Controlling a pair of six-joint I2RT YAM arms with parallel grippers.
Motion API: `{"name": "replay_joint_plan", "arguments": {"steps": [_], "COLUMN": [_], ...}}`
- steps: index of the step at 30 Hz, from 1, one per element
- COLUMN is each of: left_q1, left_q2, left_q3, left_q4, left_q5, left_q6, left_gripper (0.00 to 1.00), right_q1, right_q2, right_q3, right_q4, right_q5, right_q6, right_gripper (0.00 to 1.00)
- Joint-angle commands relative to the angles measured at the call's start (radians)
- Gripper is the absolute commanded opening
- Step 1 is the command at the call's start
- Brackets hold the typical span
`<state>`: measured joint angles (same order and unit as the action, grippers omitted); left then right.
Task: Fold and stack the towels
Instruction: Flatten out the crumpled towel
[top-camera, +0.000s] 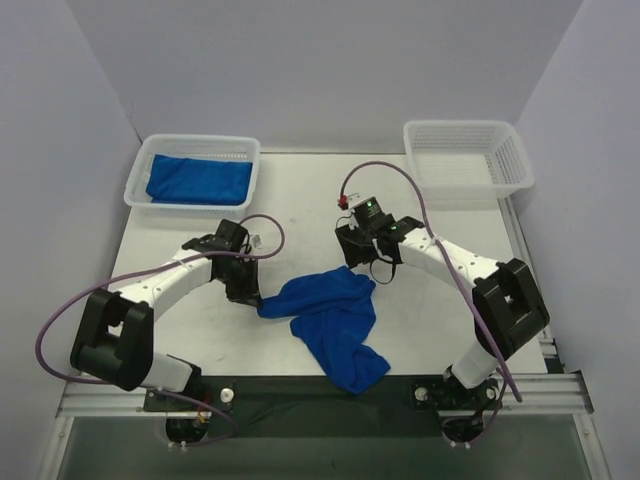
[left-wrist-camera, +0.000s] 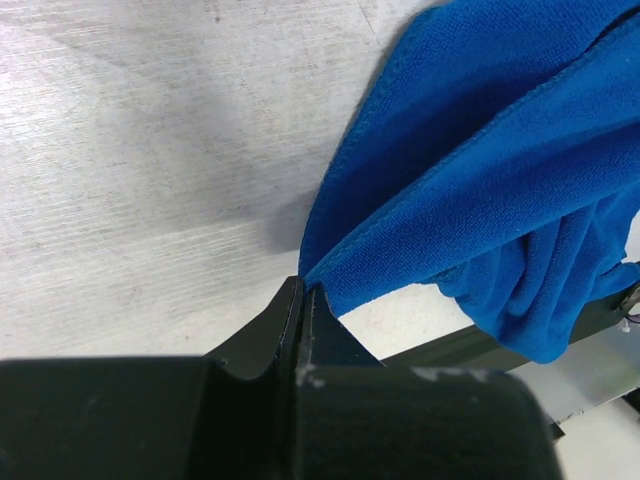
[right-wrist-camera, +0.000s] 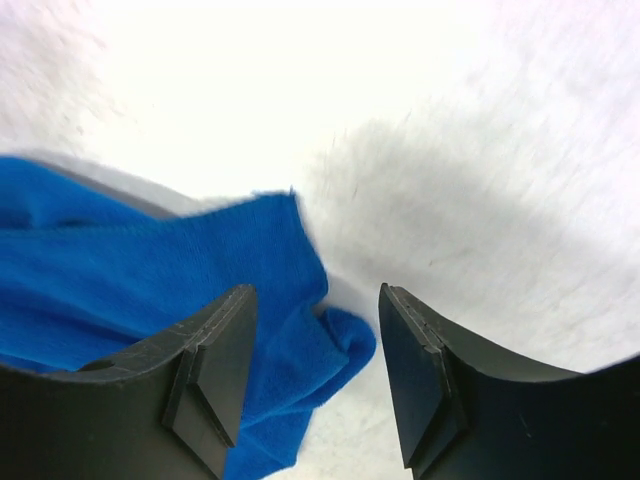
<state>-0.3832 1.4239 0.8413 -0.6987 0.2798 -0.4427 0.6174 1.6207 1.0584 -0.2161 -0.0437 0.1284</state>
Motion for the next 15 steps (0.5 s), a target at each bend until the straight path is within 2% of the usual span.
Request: {"name": "replay_joint_plan", "arguments": {"steps": [1,7,8,9,15], "left_q1": [0.004,0.004,0.004,0.004,0.004], "left_q2": [0.003,-0.009,-0.011,-0.014,-0.020], "left_q3": [0.004,0.002,0.002,0.002,-0.004], "left_q4": [0.018,0.016,0.016,0.016,0.018], "left_q5": [0.036,0.033,0.033,0.035,0.038], "left_q6": [0.024,0.019,0.018,0.018,0.013], "left_gripper": [0.00,0.00,0.00,0.00,0.00], "right_q1": [-0.018,-0.010,-0.007,-0.004,0.027], "right_q2": [0.008,0.135,0.146,0.160,0.241], "right_q3": [0.077,0.178,0.183,0.186,0.216], "right_q4": [-0.058,-0.112,-0.111,-0.112,-0.114], "right_q5": [-0.036,-0.068,-0.062,-0.050,-0.015], "right_q6": [-0.064,-0.113,-0.118,-0.119,-0.147], "right_gripper": [0.51,0.45,0.39,0.38,0.38]}}
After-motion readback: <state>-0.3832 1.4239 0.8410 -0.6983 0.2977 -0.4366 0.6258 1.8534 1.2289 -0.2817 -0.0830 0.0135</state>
